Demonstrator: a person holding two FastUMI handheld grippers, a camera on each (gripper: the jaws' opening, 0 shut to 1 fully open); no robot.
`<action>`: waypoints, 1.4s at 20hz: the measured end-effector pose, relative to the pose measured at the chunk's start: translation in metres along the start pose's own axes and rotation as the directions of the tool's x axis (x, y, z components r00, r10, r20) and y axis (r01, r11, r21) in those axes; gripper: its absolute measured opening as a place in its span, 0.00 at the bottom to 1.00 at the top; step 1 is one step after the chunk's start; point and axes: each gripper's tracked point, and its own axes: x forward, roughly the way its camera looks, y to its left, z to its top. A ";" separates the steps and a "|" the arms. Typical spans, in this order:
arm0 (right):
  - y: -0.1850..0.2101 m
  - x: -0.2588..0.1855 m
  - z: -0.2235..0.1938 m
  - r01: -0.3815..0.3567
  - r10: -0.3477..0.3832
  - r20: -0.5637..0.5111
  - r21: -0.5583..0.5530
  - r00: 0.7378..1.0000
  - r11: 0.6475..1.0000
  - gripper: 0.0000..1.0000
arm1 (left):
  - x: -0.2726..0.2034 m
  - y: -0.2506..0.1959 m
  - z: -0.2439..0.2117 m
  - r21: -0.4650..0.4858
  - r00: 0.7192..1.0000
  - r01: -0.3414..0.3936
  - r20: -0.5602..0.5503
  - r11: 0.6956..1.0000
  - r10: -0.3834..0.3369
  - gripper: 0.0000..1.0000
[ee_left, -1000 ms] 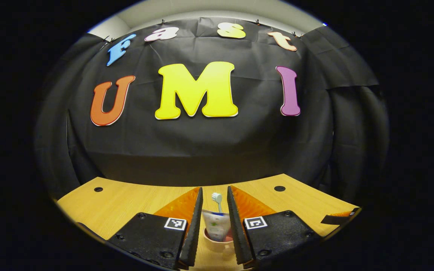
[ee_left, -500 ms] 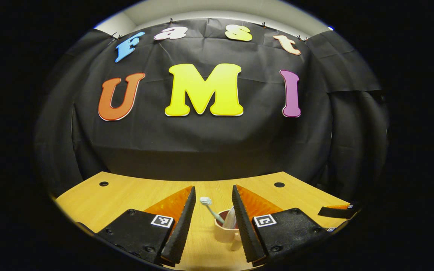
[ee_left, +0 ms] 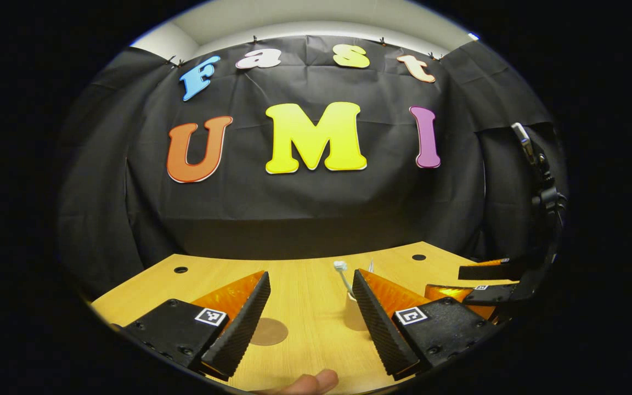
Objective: Put the toothbrush and toothpaste on the desktop into the cup, then pick up the cup and place it on the coaster on the desktop.
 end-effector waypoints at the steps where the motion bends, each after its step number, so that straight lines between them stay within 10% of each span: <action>1: 0.005 0.003 0.001 -0.007 0.007 -0.012 -0.012 1.000 1.000 0.96 | -0.005 0.005 0.000 -0.002 1.000 -0.004 0.009 1.000 0.004 0.95; 10: 0.044 0.043 -0.023 -0.053 0.040 -0.294 -0.037 0.955 0.998 0.96 | -0.047 0.041 -0.027 0.012 0.999 -0.038 0.001 0.999 0.038 0.95; 21: 0.041 0.093 -0.073 0.110 -0.154 -0.631 -0.109 0.761 0.988 0.97 | -0.072 0.089 -0.067 0.012 0.994 -0.097 -0.054 0.995 0.097 0.96; 28: 0.052 0.097 -0.092 0.134 -0.132 -0.739 -0.058 0.661 0.989 0.69 | -0.074 0.098 -0.080 -0.015 0.992 -0.098 -0.077 0.995 0.096 0.96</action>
